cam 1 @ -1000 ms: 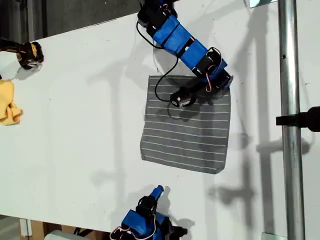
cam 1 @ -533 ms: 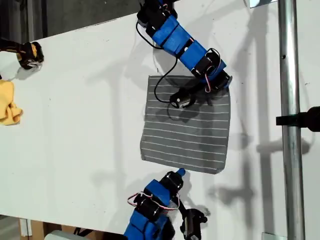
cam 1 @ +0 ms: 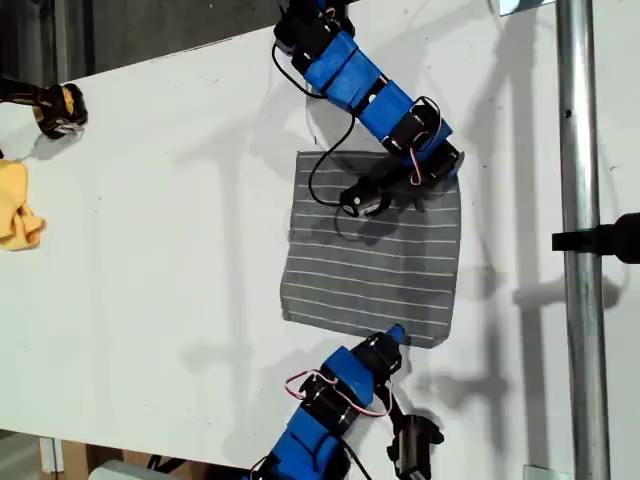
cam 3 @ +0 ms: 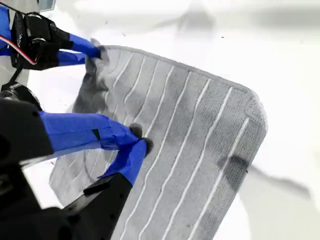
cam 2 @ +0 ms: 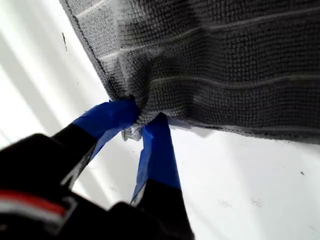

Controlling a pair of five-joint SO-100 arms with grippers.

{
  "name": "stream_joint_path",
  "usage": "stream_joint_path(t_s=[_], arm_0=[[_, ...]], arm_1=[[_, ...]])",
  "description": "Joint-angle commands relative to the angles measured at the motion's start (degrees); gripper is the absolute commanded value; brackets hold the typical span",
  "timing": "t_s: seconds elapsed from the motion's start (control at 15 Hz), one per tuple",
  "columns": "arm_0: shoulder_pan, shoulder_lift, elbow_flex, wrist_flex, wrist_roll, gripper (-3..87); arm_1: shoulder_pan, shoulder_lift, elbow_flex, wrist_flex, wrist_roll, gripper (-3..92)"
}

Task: Grasp corners of a towel and fold twice.

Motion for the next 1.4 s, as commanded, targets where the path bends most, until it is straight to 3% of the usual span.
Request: stream_joint_path(t_s=[0.0,0.07,0.33,1.33], arm_0=[[0.6,0.2,-2.3,3.5,-5.4,25.3],[0.7,-0.2,-2.0,5.3,-6.5,28.9],[2.3,-4.7,-6.2,11.3,0.4,32.7],[5.7,-33.0,-15.7,7.4,-2.0,26.4]], arm_1=[[2.6,1.6,0.4,0.6,-1.1,-0.2],[2.6,1.6,0.4,0.6,-1.1,-0.2],[2.5,1.5,0.4,0.6,-1.1,-0.2],[2.4,1.3,0.2,0.4,-1.1,-0.2]])
